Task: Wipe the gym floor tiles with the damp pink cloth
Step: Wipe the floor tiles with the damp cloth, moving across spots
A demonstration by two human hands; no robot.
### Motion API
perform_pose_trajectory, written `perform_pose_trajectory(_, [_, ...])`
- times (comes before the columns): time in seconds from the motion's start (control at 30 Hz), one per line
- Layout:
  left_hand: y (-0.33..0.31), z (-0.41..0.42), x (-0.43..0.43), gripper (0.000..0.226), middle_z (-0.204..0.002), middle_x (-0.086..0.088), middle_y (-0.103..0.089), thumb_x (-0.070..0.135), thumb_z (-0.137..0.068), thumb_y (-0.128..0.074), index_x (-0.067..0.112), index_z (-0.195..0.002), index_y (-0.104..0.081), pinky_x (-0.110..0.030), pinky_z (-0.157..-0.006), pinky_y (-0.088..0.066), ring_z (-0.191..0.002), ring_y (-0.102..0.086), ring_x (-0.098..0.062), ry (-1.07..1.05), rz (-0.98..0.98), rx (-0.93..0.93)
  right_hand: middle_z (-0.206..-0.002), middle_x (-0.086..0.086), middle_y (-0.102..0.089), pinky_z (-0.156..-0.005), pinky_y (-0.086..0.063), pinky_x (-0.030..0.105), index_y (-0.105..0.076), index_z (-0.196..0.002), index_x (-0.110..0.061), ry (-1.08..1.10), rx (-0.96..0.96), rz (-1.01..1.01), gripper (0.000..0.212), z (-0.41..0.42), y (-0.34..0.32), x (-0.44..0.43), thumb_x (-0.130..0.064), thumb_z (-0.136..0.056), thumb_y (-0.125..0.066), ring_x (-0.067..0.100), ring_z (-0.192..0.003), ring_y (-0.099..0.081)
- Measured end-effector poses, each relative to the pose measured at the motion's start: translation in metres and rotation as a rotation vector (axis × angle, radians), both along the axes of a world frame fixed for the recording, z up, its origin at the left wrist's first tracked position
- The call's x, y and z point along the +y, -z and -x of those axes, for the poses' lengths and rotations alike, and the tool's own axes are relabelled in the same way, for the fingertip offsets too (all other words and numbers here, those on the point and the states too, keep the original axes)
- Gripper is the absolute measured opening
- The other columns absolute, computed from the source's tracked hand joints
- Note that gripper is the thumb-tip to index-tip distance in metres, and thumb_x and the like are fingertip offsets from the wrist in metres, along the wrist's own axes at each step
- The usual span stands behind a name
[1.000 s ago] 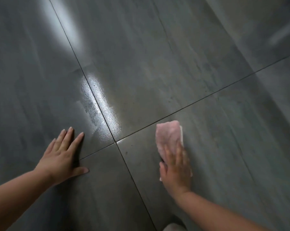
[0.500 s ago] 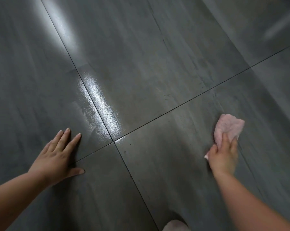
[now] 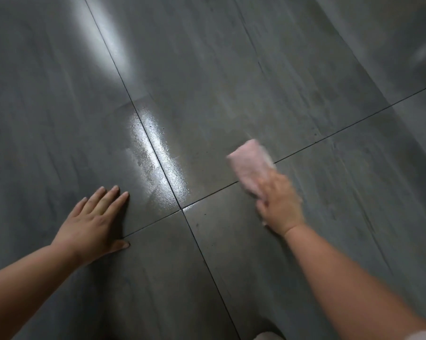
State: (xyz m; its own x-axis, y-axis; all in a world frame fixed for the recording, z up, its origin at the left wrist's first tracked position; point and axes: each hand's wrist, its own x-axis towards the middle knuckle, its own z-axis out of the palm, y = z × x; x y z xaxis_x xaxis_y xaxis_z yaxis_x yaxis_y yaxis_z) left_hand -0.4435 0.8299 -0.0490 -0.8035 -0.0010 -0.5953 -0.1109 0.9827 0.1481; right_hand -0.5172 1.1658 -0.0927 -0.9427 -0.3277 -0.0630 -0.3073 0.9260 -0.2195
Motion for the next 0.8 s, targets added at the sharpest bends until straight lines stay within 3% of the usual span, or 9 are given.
perform_pose_trajectory(0.13, [0.001, 0.002, -0.017, 0.11, -0.156, -0.008, 0.01, 0.054, -0.068, -0.067, 0.019, -0.144, 0.004, -0.038, -0.118, -0.006, -0.144, 0.008, -0.023, -0.176, 0.048, -0.026, -0.151, 0.02, -0.027, -0.104, -0.033, 0.043, -0.039, -0.137, -0.01, 0.621, -0.071, 0.026, 0.067, 0.025, -0.014, 0.041, -0.024, -0.072, -0.034, 0.043, -0.125, -0.039])
perform_pose_trajectory(0.23, [0.005, 0.006, -0.024, 0.112, -0.155, -0.012, 0.011, 0.053, -0.069, -0.067, 0.015, -0.143, 0.007, -0.036, -0.119, -0.004, -0.144, 0.01, -0.026, -0.187, 0.033, -0.053, -0.151, 0.021, -0.024, -0.108, -0.027, 0.039, -0.039, -0.137, -0.009, 0.792, -0.05, 0.054, 0.056, 0.035, -0.015, 0.029, -0.02, -0.082, -0.039, 0.04, -0.132, -0.031])
perform_pose_trajectory(0.33, [0.007, 0.005, -0.023, 0.111, -0.154, -0.014, 0.014, 0.054, -0.071, -0.064, 0.014, -0.143, 0.01, -0.034, -0.119, -0.001, -0.143, 0.012, -0.028, -0.177, 0.043, -0.069, -0.141, 0.028, -0.038, -0.101, -0.036, 0.044, -0.05, -0.128, -0.003, 0.652, -0.037, 0.049, 0.053, 0.039, -0.008, -0.017, -0.015, -0.077, -0.039, 0.045, -0.123, -0.042])
perform_pose_trajectory(0.4, [0.008, 0.006, -0.026, 0.111, -0.154, -0.015, 0.016, 0.056, -0.071, -0.062, 0.014, -0.142, 0.011, -0.036, -0.119, -0.002, -0.143, 0.013, -0.028, -0.166, 0.056, -0.075, -0.115, 0.033, -0.059, -0.077, -0.053, 0.048, -0.064, -0.106, 0.001, 0.362, -0.056, 0.098, 0.051, 0.038, -0.006, -0.056, -0.017, -0.066, -0.038, 0.05, -0.095, -0.061])
perform_pose_trajectory(0.47, [0.007, 0.006, -0.029, 0.111, -0.154, -0.015, 0.017, 0.058, -0.071, -0.061, 0.014, -0.142, 0.013, -0.036, -0.12, -0.002, -0.143, 0.013, -0.029, -0.145, 0.074, -0.093, -0.095, 0.029, -0.068, -0.056, -0.056, 0.043, -0.069, -0.09, -0.002, 0.124, -0.036, 0.099, 0.044, 0.04, -0.005, -0.09, -0.015, -0.059, -0.041, 0.045, -0.072, -0.066])
perform_pose_trajectory(0.53, [0.007, 0.005, -0.027, 0.111, -0.153, -0.014, 0.018, 0.06, -0.072, -0.058, 0.014, -0.142, 0.014, -0.036, -0.12, -0.003, -0.143, 0.013, -0.028, -0.148, 0.086, -0.102, -0.095, 0.024, -0.068, -0.062, -0.056, 0.036, -0.069, -0.09, -0.004, 0.014, -0.097, 0.16, 0.039, 0.039, -0.011, -0.116, -0.007, -0.058, -0.047, 0.042, -0.075, -0.066])
perform_pose_trajectory(0.63, [-0.005, 0.01, -0.024, 0.101, -0.155, -0.011, 0.014, 0.059, -0.077, -0.053, 0.017, -0.143, 0.01, -0.036, -0.12, -0.005, -0.144, 0.011, -0.026, -0.199, 0.08, -0.135, -0.121, 0.018, -0.059, -0.09, -0.04, 0.028, -0.062, -0.114, -0.006, 0.075, -0.251, 0.296, 0.044, 0.051, -0.033, -0.128, 0.006, -0.073, -0.053, 0.034, -0.11, -0.055])
perform_pose_trajectory(0.7, [-0.024, 0.012, -0.013, 0.092, -0.156, -0.009, 0.006, 0.058, -0.08, -0.05, 0.018, -0.144, 0.002, -0.038, -0.119, -0.006, -0.144, 0.009, -0.025, -0.273, 0.026, -0.172, -0.122, 0.016, -0.058, -0.089, -0.036, 0.022, -0.057, -0.12, -0.004, 0.233, -0.418, 0.418, 0.047, 0.056, -0.062, -0.126, 0.009, -0.075, -0.051, 0.028, -0.114, -0.053])
perform_pose_trajectory(0.8, [-0.065, 0.004, 0.01, 0.079, -0.157, -0.005, -0.003, 0.052, -0.085, -0.047, 0.016, -0.144, -0.008, -0.037, -0.119, -0.005, -0.145, 0.004, -0.022, -0.351, -0.104, -0.102, -0.109, 0.002, -0.056, -0.074, -0.036, 0.011, -0.053, -0.123, -0.004, 0.367, -0.516, 0.538, 0.049, 0.056, -0.119, -0.128, 0.012, -0.077, -0.048, 0.016, -0.1, -0.052])
